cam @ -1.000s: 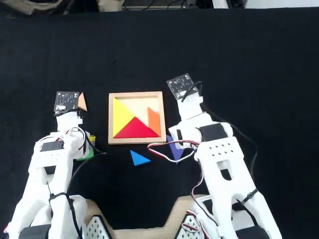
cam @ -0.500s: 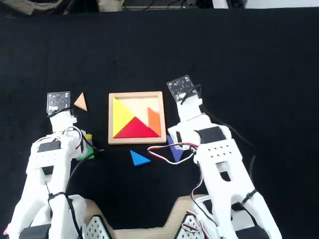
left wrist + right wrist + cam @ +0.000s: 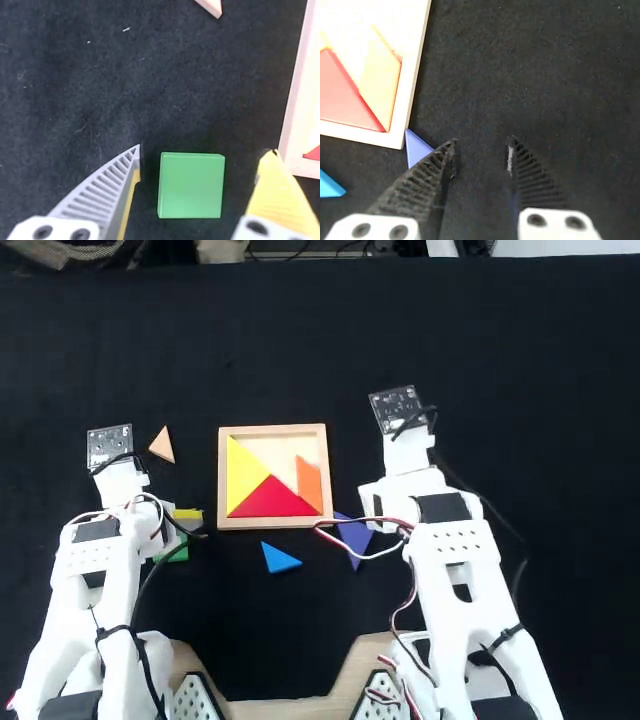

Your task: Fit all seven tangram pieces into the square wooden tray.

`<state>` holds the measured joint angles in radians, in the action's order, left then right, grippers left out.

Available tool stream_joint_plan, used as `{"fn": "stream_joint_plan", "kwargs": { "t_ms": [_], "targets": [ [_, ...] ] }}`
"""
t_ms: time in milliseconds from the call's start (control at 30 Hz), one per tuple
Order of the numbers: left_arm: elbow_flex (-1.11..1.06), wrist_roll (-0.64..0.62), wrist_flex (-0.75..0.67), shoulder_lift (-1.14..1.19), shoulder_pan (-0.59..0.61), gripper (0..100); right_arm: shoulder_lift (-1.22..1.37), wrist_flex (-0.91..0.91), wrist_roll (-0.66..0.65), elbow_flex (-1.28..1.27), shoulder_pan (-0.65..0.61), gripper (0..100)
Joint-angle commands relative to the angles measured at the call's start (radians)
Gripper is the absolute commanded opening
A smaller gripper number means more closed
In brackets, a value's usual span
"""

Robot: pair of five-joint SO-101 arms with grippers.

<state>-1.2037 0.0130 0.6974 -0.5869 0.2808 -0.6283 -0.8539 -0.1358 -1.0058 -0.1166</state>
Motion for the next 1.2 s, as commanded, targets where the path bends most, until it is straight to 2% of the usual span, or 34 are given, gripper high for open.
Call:
{"fn": "stream_joint_plan", "kwargs": {
  "t_ms": [0, 100, 133, 267, 400, 833, 967, 1133, 1167],
  "targets": [
    [0.039, 0.032, -0.005, -0.023, 0.010, 28, -0.031, 0.020, 0.005, 0.007, 0.015, 15.9],
    [0.047, 0.057, -0.008, -0.023, 0.012, 5, -0.031, 0.020, 0.005, 0.005, 0.015, 15.5],
    [0.047, 0.058, -0.020, -0.023, 0.012, 5, -0.031, 0.020, 0.003, 0.005, 0.015, 15.1],
    [0.035, 0.051, -0.051, -0.023, 0.015, 13, -0.031, 0.020, 0.005, 0.005, 0.017, 0.5],
    [0.044, 0.051, -0.054, -0.021, 0.045, 11, -0.031, 0.020, 0.009, 0.007, 0.017, 8.3],
    [0.042, 0.049, -0.094, -0.012, 0.044, 8, -0.031, 0.020, 0.011, 0.005, 0.017, 17.8],
    [0.041, 0.049, -0.098, -0.011, 0.042, 8, -0.031, 0.020, 0.009, 0.004, 0.017, 17.1],
    [0.041, 0.049, -0.098, -0.011, 0.042, 8, -0.031, 0.020, 0.011, 0.005, 0.017, 0.5],
    [0.041, 0.049, -0.098, -0.011, 0.042, 8, -0.031, 0.020, 0.011, 0.005, 0.017, 2.3]
  ]
}}
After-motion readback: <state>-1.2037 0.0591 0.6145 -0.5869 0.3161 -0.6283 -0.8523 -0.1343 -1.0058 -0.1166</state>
